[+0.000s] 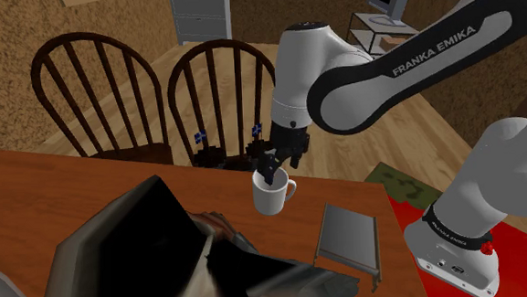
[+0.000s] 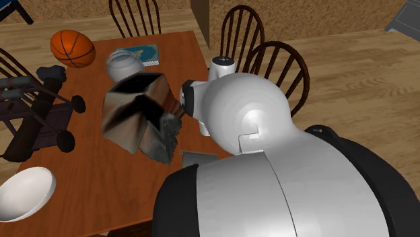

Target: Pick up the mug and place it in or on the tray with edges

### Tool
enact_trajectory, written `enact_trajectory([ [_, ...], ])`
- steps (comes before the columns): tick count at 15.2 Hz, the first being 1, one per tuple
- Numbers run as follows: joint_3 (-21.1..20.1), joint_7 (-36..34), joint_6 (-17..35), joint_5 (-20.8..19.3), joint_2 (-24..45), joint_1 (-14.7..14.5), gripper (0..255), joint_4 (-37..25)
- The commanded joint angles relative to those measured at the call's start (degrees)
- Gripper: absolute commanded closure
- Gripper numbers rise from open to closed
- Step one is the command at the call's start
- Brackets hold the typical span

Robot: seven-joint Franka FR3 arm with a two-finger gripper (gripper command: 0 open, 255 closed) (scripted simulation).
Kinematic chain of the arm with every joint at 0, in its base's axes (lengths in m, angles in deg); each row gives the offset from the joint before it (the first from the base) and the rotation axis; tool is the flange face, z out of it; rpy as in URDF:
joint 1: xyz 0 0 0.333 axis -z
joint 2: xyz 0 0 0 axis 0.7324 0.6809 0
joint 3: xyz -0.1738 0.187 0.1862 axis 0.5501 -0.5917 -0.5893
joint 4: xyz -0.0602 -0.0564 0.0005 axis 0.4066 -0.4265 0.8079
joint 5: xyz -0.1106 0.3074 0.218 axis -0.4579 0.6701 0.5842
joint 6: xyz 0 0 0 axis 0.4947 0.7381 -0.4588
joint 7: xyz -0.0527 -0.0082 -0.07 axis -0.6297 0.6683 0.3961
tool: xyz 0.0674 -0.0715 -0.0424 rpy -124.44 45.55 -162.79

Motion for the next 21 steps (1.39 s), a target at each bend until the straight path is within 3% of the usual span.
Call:
enact_trajectory([
  [1, -0.5, -0.42, 2.56, -0.45, 1.76, 0.14, 0, 0.83],
  [9, -0.49, -0.42, 2.55, -0.45, 1.75, 0.14, 0, 0.82],
  [10, -0.49, -0.42, 2.55, -0.45, 1.75, 0.14, 255, 0.82],
  [21, -0.21, -0.2, 0.75, -0.14, 0.57, 0.04, 255, 0.16],
])
